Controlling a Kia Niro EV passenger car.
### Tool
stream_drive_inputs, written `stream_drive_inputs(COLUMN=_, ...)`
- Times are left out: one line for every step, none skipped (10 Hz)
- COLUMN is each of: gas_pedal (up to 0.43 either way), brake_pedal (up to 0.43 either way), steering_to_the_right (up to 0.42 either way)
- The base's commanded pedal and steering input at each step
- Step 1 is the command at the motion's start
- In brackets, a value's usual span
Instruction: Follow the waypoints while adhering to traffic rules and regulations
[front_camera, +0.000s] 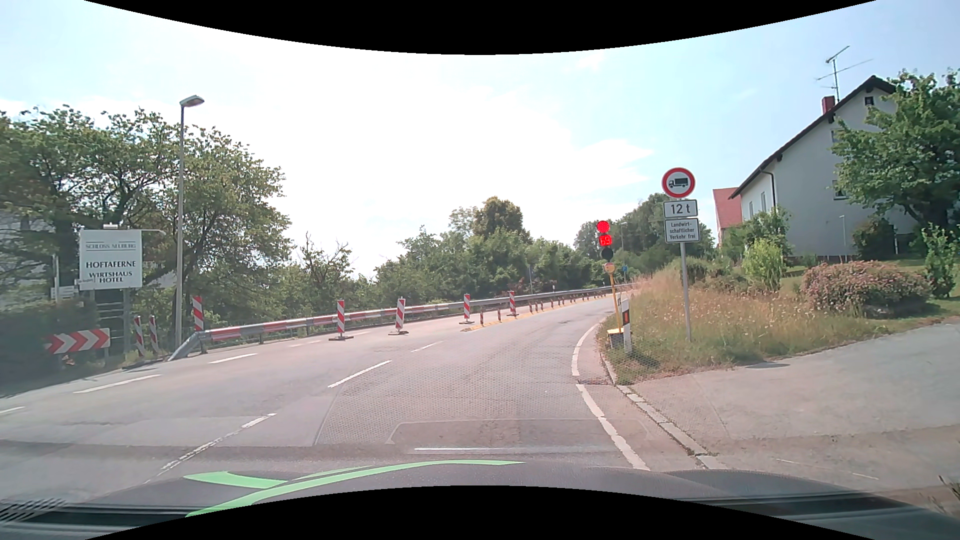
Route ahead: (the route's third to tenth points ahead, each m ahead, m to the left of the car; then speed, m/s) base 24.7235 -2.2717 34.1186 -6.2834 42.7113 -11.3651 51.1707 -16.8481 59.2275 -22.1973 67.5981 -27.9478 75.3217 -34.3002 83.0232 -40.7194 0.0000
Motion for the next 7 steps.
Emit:
stream_drive_inputs(gas_pedal=0.0, brake_pedal=0.311, steering_to_the_right=0.071)
stream_drive_inputs(gas_pedal=0.0, brake_pedal=0.311, steering_to_the_right=0.071)
stream_drive_inputs(gas_pedal=0.0, brake_pedal=0.311, steering_to_the_right=0.072)
stream_drive_inputs(gas_pedal=0.0, brake_pedal=0.311, steering_to_the_right=0.072)
stream_drive_inputs(gas_pedal=0.0, brake_pedal=0.311, steering_to_the_right=0.072)
stream_drive_inputs(gas_pedal=0.0, brake_pedal=0.311, steering_to_the_right=0.072)
stream_drive_inputs(gas_pedal=0.0, brake_pedal=0.311, steering_to_the_right=0.071)
